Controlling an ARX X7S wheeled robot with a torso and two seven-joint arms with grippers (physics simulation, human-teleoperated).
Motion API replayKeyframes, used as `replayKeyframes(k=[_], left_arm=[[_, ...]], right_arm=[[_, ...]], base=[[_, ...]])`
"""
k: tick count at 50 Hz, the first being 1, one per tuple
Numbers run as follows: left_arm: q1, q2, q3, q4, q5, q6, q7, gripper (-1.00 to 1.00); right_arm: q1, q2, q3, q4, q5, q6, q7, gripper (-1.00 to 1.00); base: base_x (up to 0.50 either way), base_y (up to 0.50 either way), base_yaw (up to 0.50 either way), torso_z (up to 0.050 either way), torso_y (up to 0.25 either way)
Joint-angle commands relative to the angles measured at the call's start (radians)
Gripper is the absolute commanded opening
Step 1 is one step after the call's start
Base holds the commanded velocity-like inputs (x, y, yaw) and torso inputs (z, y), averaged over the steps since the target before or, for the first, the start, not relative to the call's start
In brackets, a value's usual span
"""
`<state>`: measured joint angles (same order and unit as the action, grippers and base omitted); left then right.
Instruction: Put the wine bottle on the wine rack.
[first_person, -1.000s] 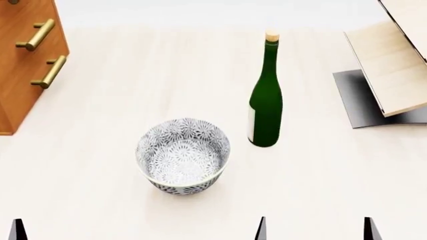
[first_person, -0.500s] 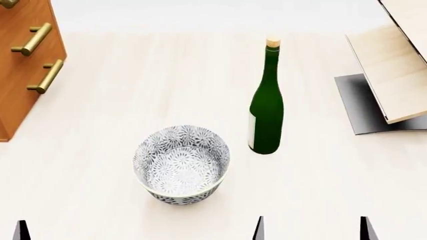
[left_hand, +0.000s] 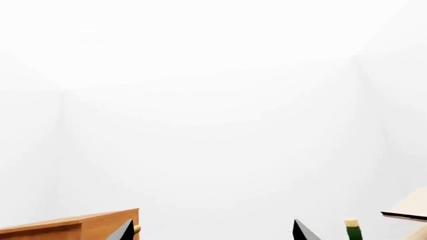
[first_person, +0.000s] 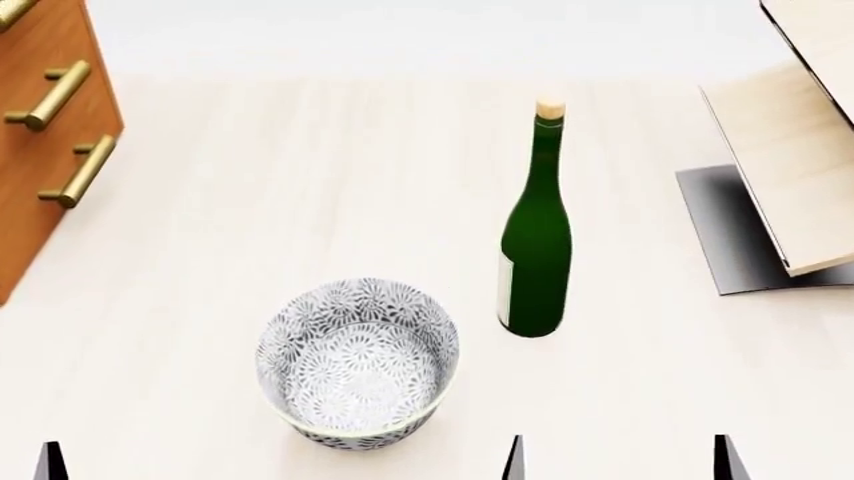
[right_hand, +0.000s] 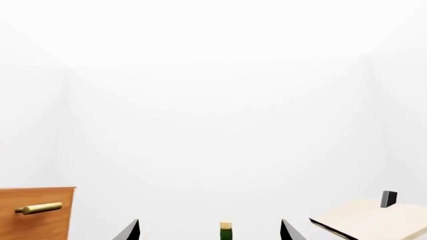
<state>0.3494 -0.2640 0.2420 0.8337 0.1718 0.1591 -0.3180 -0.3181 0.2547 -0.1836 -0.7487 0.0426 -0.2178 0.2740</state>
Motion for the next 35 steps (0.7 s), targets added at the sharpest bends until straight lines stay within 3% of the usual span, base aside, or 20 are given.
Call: replayKeyframes(k=[1,35], left_arm=[[-0.003,-0.006,0.004,-0.001,-0.001,-0.003,-0.006,1.0],[-0.009,-0.024,0.011,0.006,-0.02,-0.01,-0.018,1.0]], right_arm=[[0.002,0.006,-0.005,0.001,0.003,0.0,0.006,1.0],[0.016,0.023,-0.017,0.003,0.004,0.013,0.024,1.0]], base=[[0.13,0.0,0.0,0.0,0.0],[0.13,0.0,0.0,0.0,0.0]])
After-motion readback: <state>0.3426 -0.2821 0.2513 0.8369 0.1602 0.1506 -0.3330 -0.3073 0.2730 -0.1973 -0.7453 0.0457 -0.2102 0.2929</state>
